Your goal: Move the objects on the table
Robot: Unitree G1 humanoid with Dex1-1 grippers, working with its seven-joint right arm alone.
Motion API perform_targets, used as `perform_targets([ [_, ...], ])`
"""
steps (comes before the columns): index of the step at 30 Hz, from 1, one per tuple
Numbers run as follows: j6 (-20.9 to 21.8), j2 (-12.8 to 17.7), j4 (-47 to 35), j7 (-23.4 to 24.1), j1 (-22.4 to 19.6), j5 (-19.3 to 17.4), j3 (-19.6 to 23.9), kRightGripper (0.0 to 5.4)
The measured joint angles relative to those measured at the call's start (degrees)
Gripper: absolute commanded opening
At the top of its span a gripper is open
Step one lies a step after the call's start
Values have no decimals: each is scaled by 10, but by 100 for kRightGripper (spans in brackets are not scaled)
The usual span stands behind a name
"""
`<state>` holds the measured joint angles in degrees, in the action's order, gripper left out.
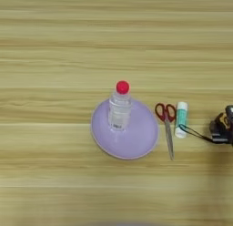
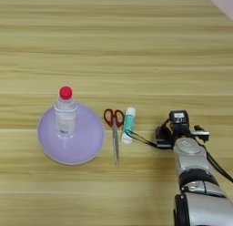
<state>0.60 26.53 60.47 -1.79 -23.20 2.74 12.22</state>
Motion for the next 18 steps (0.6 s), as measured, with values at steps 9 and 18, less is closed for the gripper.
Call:
perform_targets([
  [9,45,-26,-136,-1,31,-19,5,538],
  [18,41,-65,-229,-51,65,-29,-19,538],
])
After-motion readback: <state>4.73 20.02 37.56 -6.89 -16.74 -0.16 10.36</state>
